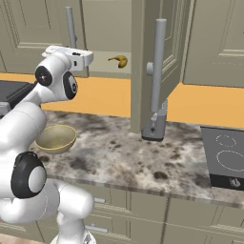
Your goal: Open the cabinet. Pick the apple and banana from the cabinet and place them into the bowl. Then close the cabinet.
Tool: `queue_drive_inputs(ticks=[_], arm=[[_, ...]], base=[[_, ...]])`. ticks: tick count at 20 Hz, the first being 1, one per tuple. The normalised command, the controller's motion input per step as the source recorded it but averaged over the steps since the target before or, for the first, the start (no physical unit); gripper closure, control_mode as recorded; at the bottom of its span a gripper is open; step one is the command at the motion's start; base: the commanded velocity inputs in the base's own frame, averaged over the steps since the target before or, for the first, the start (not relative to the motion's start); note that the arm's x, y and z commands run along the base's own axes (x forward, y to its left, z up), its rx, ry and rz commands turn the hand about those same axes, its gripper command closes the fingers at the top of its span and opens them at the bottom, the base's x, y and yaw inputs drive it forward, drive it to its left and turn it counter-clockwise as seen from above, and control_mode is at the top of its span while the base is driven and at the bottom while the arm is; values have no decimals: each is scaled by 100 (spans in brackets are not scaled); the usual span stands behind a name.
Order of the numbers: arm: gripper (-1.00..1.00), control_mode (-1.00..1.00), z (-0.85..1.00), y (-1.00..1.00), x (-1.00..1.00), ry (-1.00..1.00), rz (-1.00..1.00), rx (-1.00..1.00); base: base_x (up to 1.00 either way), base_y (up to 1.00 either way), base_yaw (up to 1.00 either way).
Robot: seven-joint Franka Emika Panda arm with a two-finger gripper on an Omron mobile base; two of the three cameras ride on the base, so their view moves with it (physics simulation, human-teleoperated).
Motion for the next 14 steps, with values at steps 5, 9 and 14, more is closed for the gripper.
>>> queue_drive_inputs(ticks=[5, 9, 14], arm=[[100, -100, -3, 4, 32, 0, 0, 0], [100, -100, 0, 0, -5, 6, -3, 0], [100, -100, 2, 9, -45, 3, -4, 0]], base=[[0, 0, 0], [0, 0, 0], [0, 0, 0]])
